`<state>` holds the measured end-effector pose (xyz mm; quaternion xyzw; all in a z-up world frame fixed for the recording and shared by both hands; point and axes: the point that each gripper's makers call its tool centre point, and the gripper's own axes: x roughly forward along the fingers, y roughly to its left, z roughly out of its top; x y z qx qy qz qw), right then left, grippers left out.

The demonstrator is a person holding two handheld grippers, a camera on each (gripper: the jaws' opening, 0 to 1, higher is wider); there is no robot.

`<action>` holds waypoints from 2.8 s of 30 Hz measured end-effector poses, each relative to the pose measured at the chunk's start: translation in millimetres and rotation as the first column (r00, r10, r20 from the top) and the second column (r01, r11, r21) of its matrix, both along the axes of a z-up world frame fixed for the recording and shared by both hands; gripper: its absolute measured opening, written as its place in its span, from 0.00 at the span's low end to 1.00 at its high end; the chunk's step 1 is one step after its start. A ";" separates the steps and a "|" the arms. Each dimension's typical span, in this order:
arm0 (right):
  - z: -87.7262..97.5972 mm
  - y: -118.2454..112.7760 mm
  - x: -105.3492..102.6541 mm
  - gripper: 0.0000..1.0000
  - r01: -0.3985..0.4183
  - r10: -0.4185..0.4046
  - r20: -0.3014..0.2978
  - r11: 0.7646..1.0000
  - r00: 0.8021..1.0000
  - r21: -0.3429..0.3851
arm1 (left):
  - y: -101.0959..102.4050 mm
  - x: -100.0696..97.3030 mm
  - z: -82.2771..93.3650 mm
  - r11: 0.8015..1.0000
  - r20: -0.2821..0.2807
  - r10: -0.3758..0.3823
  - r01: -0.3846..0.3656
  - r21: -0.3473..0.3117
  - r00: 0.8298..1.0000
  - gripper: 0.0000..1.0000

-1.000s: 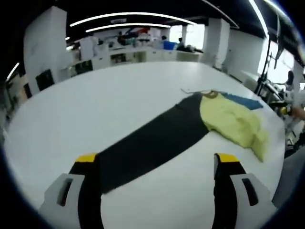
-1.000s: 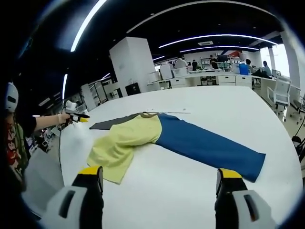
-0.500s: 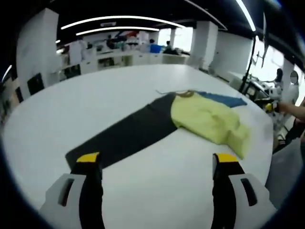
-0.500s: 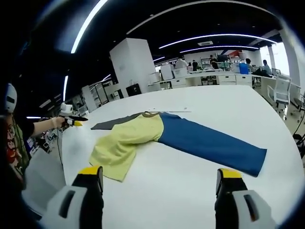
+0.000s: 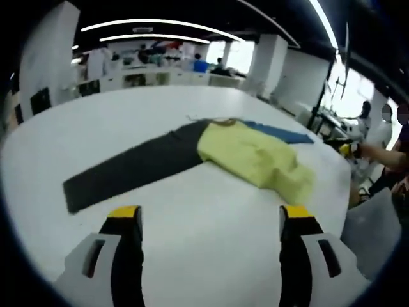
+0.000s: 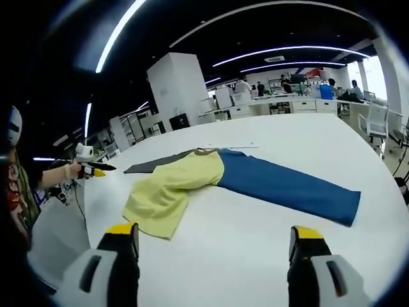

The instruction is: Fold the garment on the visible template until the final outline fits inside the template.

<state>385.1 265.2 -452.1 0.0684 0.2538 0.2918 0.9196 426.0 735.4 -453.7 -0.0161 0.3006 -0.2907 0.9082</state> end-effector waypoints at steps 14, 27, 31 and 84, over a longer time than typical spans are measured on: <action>-3.2 1.7 -0.7 0.92 -0.010 0.010 0.012 1.000 1.000 -0.003 | -13.7 -36.4 -3.7 0.999 -0.017 0.004 -0.005 -0.040 1.000 0.79; -20.0 51.0 -14.5 0.69 -0.132 0.132 -0.015 0.990 0.991 -0.045 | -18.2 -38.6 -1.1 0.997 -0.009 0.017 -0.017 -0.075 1.000 0.76; -24.7 66.3 -14.3 0.53 -0.158 0.157 -0.026 0.986 0.987 -0.051 | -20.3 -41.6 -3.9 0.996 -0.014 0.018 -0.019 -0.091 1.000 0.75; -56.2 97.3 -10.4 0.00 -0.175 0.161 -0.118 0.977 0.980 -0.120 | -91.1 -39.7 -12.8 0.972 -0.075 -0.050 0.031 -0.233 0.996 0.58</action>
